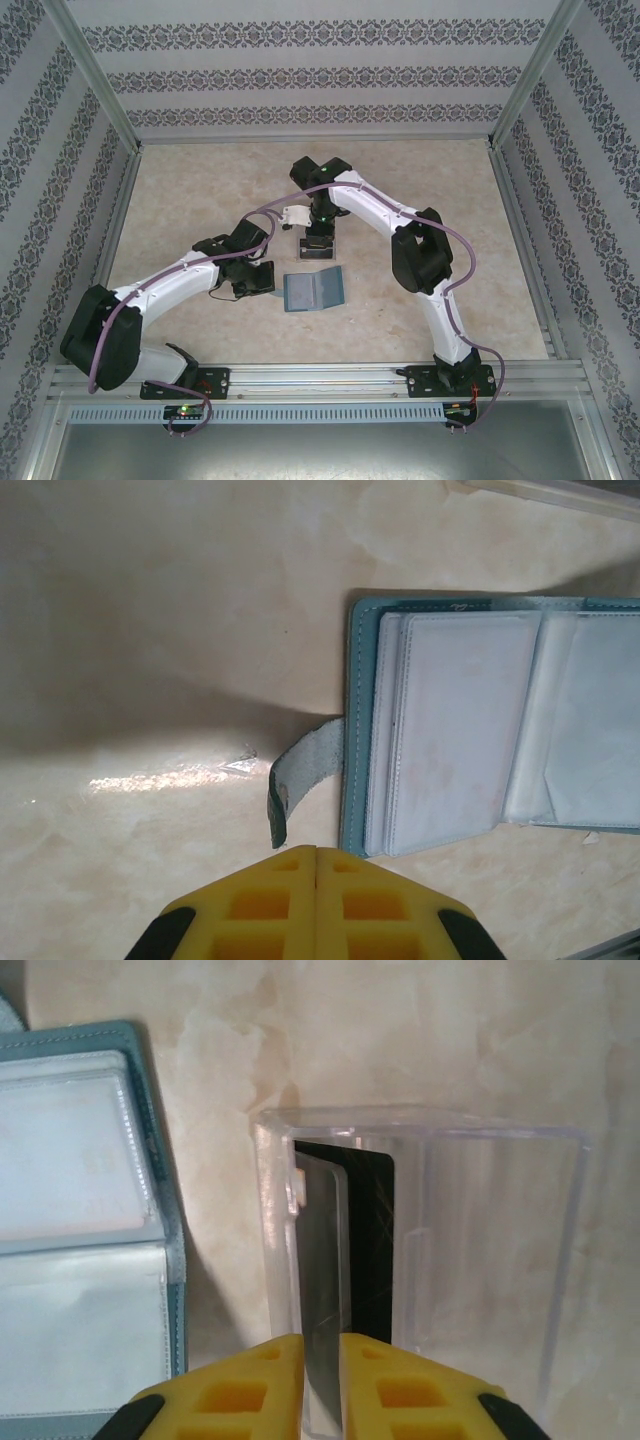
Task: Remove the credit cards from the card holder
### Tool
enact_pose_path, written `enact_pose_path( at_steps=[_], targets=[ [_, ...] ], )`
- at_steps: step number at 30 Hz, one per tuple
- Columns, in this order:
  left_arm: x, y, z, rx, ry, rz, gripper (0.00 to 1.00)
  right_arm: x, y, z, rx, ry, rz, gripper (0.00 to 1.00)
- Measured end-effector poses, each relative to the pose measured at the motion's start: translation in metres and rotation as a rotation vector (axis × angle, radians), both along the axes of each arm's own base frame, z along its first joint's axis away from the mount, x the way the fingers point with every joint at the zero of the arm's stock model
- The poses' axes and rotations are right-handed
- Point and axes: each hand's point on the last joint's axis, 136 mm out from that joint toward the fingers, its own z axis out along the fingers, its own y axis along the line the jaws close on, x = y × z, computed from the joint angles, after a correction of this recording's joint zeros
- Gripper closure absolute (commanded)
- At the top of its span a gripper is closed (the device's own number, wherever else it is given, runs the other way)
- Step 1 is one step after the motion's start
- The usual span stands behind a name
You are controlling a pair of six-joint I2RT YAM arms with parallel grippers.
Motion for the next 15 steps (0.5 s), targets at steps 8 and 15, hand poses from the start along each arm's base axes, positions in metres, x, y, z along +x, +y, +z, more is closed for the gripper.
enact_pose_path(
  at_steps=[8, 15],
  targets=[
    [0.001, -0.006, 0.000, -0.018, 0.016, -0.011, 0.93, 0.020, -0.003, 0.016, -0.001, -0.123, -0.069, 0.76],
    [0.003, -0.013, 0.005, -0.047, 0.019, -0.025, 0.93, 0.021, -0.006, 0.046, 0.093, -0.205, -0.235, 0.75]
  ],
)
